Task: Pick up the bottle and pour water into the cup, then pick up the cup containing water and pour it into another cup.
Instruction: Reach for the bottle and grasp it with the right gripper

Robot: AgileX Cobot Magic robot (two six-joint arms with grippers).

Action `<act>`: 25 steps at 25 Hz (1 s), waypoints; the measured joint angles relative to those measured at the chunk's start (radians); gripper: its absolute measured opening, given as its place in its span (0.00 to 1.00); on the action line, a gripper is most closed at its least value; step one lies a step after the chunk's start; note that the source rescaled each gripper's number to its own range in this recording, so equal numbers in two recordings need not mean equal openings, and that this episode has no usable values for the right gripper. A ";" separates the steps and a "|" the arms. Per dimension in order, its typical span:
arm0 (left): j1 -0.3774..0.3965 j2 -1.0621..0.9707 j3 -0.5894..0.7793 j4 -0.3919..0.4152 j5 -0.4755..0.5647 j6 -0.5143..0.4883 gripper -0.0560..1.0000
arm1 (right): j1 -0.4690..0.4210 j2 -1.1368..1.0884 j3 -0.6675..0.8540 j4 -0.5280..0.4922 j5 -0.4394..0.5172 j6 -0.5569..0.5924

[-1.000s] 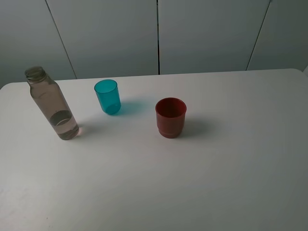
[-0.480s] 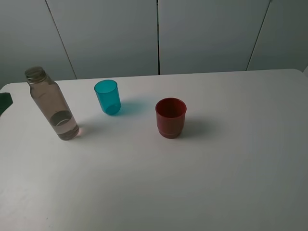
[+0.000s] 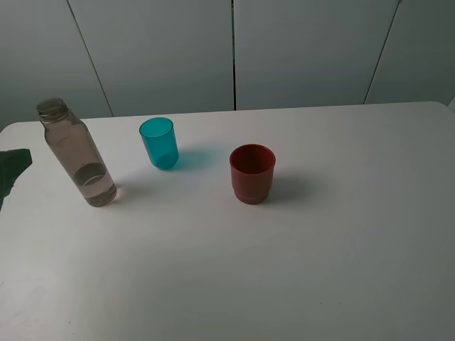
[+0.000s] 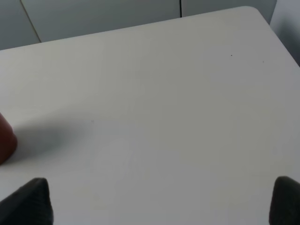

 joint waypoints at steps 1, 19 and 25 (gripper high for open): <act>0.000 0.000 0.014 0.002 -0.027 0.000 0.93 | 0.000 0.000 0.000 0.000 0.000 0.000; 0.000 0.000 0.081 -0.080 -0.300 0.169 0.93 | 0.000 0.000 0.000 0.000 0.000 0.000; 0.000 0.081 0.085 -0.082 -0.436 0.183 0.93 | 0.000 0.000 0.000 0.000 0.000 0.000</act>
